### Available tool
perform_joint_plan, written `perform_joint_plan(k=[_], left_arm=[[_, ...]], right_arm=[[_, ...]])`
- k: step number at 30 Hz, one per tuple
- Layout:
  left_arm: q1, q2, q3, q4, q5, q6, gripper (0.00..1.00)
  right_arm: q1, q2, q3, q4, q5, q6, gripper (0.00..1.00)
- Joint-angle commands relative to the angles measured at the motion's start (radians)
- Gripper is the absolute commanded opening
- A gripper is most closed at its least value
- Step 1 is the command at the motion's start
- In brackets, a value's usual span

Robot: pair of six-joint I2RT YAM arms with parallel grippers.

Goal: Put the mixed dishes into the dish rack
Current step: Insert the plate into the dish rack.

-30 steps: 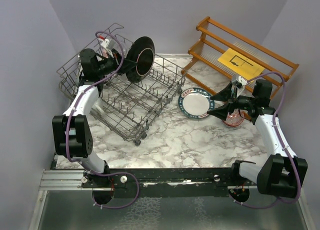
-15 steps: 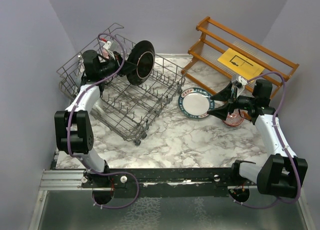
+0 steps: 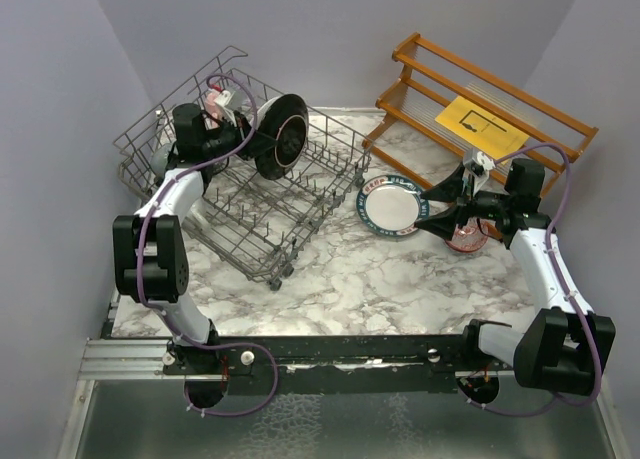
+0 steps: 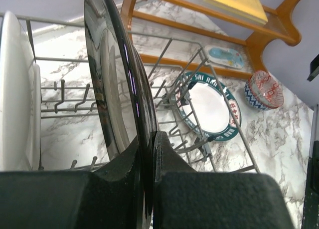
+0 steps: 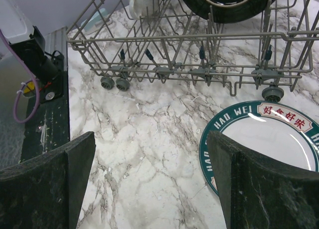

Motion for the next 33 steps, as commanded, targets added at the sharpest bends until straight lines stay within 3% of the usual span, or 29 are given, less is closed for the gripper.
perform_joint_plan(k=[1, 13, 24, 33], left_arm=[[-0.018, -0.002, 0.034, 0.023, 0.010, 0.138, 0.00], [-0.037, 0.051, 0.059, -0.074, -0.021, 0.227, 0.00], [-0.037, 0.010, 0.048, -0.077, -0.079, 0.227, 0.38], [-0.042, -0.045, 0.043, -0.067, -0.095, 0.208, 0.43]], right_arm=[[-0.005, -0.003, -0.010, 0.028, 0.008, 0.009, 0.93], [-0.005, -0.005, -0.009, 0.026, 0.008, 0.009, 0.93], [-0.005, -0.003, -0.009, 0.026, 0.005, 0.009, 0.93], [-0.005, -0.001, -0.010, 0.028, 0.005, 0.009, 0.93]])
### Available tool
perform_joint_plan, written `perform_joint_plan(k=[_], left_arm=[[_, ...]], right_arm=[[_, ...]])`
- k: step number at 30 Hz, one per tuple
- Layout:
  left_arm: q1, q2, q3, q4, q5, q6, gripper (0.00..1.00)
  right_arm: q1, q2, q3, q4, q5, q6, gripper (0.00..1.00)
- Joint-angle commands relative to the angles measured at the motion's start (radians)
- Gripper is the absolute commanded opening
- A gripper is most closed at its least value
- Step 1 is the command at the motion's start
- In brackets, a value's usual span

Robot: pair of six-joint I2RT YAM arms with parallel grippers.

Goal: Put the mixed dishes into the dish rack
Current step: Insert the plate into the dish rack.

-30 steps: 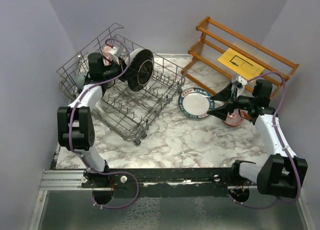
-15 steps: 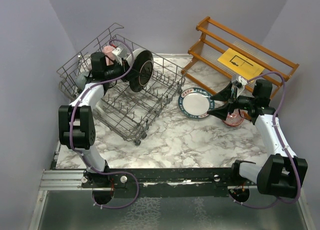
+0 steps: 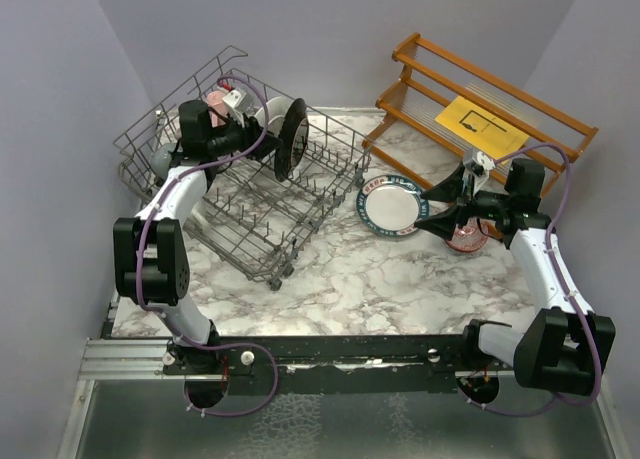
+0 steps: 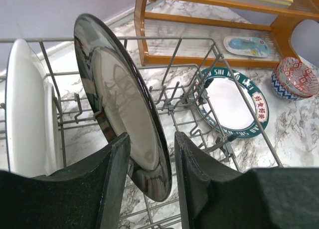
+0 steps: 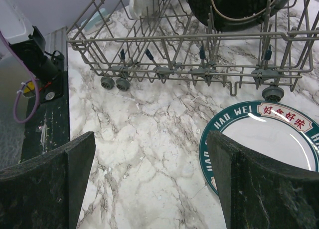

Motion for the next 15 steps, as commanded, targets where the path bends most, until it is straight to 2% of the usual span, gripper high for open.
perform_joint_plan(k=[1, 6, 10, 15], left_arm=[[-0.007, -0.042, 0.016, 0.038, -0.021, 0.000, 0.43], [-0.034, -0.042, 0.015, 0.021, -0.039, 0.002, 0.44], [-0.069, -0.052, 0.007, -0.015, -0.126, 0.021, 0.48], [-0.099, -0.035, 0.037, -0.102, -0.232, 0.036, 0.46]], right_arm=[[-0.005, -0.001, -0.009, 0.027, 0.004, 0.009, 0.93], [-0.005, -0.002, -0.008, 0.028, 0.005, 0.010, 0.93], [-0.005, -0.004, -0.009, 0.028, 0.005, 0.009, 0.93], [-0.005, -0.007, -0.010, 0.028, 0.006, 0.009, 0.93]])
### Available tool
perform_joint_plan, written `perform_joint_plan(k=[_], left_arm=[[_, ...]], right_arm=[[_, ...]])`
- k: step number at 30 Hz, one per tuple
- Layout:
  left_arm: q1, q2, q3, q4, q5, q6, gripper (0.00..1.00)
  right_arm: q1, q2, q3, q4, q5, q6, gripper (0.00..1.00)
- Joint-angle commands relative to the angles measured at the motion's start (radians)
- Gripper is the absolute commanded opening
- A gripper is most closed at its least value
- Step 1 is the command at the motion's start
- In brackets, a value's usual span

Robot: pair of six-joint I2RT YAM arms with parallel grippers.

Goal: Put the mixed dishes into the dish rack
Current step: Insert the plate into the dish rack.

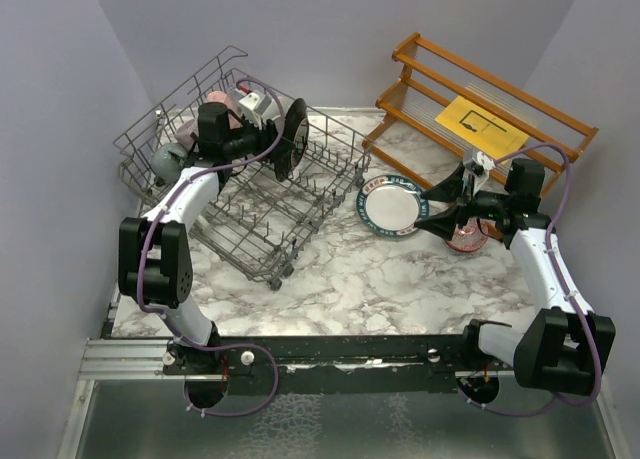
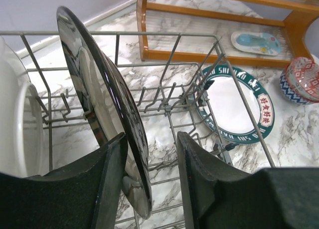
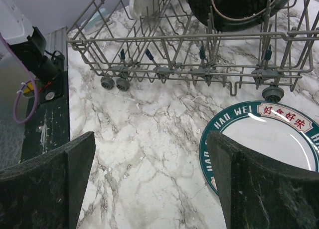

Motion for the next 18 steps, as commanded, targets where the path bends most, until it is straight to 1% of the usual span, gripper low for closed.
perform_joint_plan(k=[1, 3, 4, 5, 6, 8, 9, 14, 18], left_arm=[[-0.024, -0.012, 0.043, -0.082, -0.117, 0.025, 0.43], [-0.034, 0.000, 0.054, -0.107, -0.116, 0.032, 0.36], [-0.039, 0.005, 0.060, -0.117, -0.114, 0.033, 0.30], [-0.044, 0.010, 0.065, -0.126, -0.110, 0.032, 0.19], [-0.048, 0.014, 0.072, -0.133, -0.107, 0.030, 0.11], [-0.057, 0.016, 0.084, -0.142, -0.104, 0.024, 0.02], [-0.061, 0.012, 0.090, -0.144, -0.109, 0.018, 0.00], [-0.074, -0.039, 0.113, -0.151, -0.181, 0.001, 0.00], [-0.075, -0.090, 0.148, -0.141, -0.201, -0.011, 0.00]], right_arm=[[-0.005, -0.007, -0.010, 0.027, 0.005, 0.009, 0.93], [-0.005, -0.007, -0.009, 0.026, 0.005, 0.009, 0.93], [-0.005, -0.008, -0.009, 0.026, 0.006, 0.009, 0.93], [-0.005, -0.009, -0.010, 0.026, 0.007, 0.009, 0.93], [-0.005, -0.009, -0.008, 0.026, 0.007, 0.009, 0.93], [-0.005, -0.011, -0.009, 0.026, 0.008, 0.009, 0.93], [-0.005, -0.010, -0.009, 0.026, 0.007, 0.009, 0.93], [-0.005, -0.010, -0.008, 0.025, 0.008, 0.007, 0.93], [-0.005, -0.012, -0.009, 0.025, 0.007, 0.006, 0.93]])
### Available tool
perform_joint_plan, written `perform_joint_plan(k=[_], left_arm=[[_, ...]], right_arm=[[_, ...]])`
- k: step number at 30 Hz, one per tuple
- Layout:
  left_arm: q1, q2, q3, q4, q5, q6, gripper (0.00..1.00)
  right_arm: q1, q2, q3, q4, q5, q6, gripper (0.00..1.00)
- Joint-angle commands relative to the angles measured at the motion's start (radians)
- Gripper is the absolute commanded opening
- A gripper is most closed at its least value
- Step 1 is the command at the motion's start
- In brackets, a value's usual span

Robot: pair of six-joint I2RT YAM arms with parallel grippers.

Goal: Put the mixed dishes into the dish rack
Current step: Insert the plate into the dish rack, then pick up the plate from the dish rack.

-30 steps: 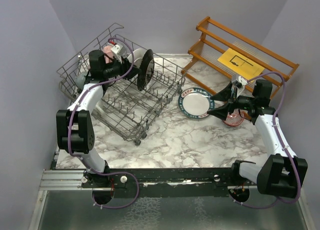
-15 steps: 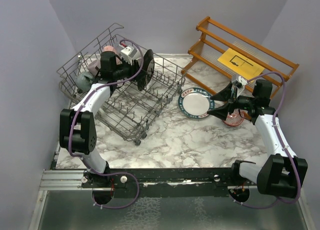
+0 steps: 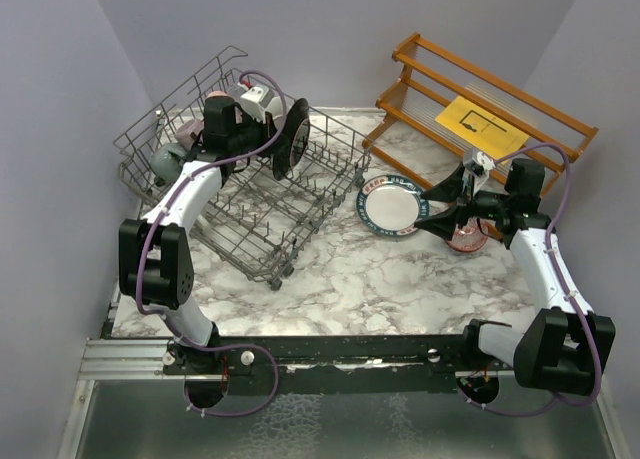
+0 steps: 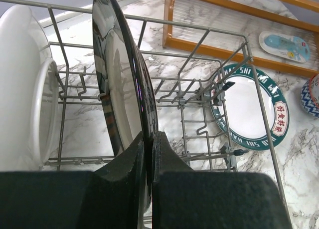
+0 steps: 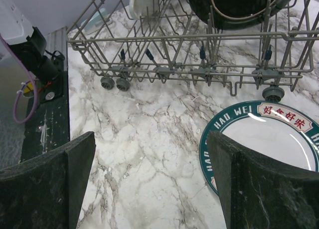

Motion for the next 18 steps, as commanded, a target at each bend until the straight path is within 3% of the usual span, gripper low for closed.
perform_joint_plan(k=[1, 18], left_arm=[[-0.024, -0.098, 0.070, 0.062, -0.011, -0.005, 0.00], [0.031, -0.195, 0.085, 0.331, 0.076, -0.254, 0.00]], right_arm=[[-0.005, -0.012, -0.007, 0.024, 0.007, 0.006, 0.93], [-0.005, -0.013, -0.002, 0.007, 0.012, -0.012, 0.93]])
